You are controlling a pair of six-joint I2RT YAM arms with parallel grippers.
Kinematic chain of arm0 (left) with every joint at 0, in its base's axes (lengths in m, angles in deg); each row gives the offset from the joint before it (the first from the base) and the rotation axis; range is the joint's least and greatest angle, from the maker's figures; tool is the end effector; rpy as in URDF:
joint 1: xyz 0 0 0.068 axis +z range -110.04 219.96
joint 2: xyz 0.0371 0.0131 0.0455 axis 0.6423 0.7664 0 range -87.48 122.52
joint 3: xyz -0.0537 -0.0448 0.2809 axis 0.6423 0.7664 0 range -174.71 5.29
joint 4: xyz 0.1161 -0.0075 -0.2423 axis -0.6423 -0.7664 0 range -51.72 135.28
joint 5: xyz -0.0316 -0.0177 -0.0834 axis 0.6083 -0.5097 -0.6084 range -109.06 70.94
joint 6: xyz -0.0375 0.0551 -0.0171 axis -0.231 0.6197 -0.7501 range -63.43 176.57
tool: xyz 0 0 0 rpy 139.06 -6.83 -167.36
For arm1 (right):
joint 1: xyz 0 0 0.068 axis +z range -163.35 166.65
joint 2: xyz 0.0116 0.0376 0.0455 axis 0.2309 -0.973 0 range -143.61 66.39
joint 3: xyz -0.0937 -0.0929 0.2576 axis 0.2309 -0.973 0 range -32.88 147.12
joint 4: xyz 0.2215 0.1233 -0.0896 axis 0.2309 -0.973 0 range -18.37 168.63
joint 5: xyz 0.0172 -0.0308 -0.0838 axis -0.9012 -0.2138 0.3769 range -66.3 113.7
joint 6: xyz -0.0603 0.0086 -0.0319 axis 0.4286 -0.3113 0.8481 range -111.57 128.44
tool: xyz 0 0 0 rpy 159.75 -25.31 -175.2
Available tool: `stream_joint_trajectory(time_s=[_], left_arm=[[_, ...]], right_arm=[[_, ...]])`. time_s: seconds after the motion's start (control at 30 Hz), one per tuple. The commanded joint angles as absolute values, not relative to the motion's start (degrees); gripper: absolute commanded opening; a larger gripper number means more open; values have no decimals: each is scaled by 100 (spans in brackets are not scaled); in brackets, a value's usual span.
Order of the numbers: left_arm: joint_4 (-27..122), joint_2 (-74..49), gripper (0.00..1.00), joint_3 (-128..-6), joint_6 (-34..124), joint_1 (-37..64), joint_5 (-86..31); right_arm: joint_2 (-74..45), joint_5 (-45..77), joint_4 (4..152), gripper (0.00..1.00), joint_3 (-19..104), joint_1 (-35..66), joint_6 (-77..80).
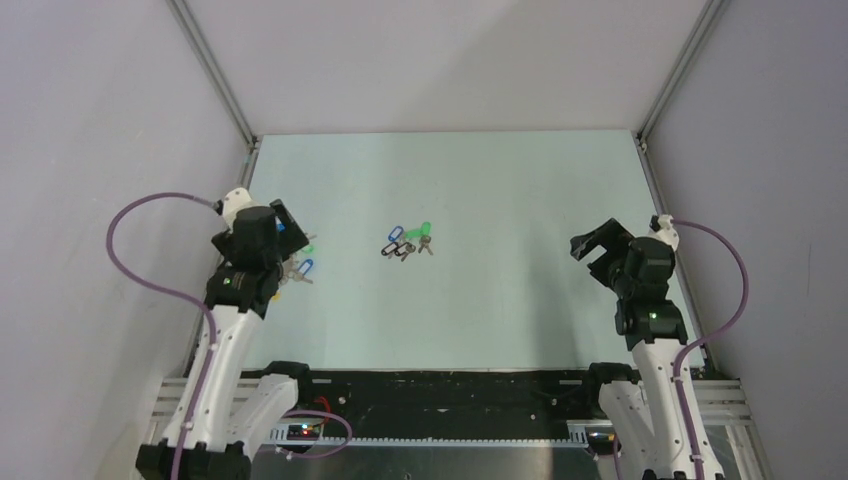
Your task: Remove the keys from the keyring
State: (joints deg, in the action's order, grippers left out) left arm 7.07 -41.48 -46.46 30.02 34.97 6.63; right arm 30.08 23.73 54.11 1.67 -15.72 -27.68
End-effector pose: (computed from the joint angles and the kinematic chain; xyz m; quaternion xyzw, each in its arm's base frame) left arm 0.1764 0.0088 0.3342 -0.2650 0.8196 0.0600 0.5045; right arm 0.1641 -0.0068 0.2748 0.2801 0.8018 0.1530 0.5051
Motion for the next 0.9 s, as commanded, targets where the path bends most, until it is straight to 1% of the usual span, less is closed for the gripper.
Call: stream_joint_trajectory(time_s=[0.0,0.07,0.13,0.23,0.3,0.53,0.57,0.63,0.67,0.7,0.77,0.8,0.87], left_arm=[[1500,-3848,98,-4271,2766,3603,1121],[1794,-3542,98,-4160,2661,3607,1166],[2027,-3108,100,-4097,2630,3607,1290],[2170,-2381,93,-4116,2596,3721,1352],[2255,-1981,91,-4127,2579,3911,1022],[2148,-789,94,-4415,2546,4273,549],[2112,-476,94,-4483,2568,4302,504],[1875,81,92,-4744,2584,4354,379],[1762,427,88,-4892,2588,4367,260],[1730,568,71,-4946,2593,4371,179],[1658,816,56,-5053,2580,4370,20],[1638,839,55,-5050,2565,4378,15],[1559,908,45,-5114,2666,4402,-7]], right_arm=[[2957,2086,5854,100,371,-1436,-2841],[2958,2072,5884,100,370,-1360,-2854],[2957,2116,5919,100,377,-1060,-2852],[2998,2198,5925,100,377,-919,-2839],[3064,2215,5874,100,375,-887,-2835],[3363,2239,5825,100,373,-889,-2686],[3397,2243,5828,100,376,-888,-2679],[3486,2233,5825,100,377,-886,-2676],[3537,2230,5820,100,377,-891,-2684],[3563,2225,5807,100,378,-890,-2699],[3613,2233,5779,100,371,-899,-2732],[3639,2228,5766,100,376,-906,-2741],[3675,2234,5714,100,392,-909,-2755]])
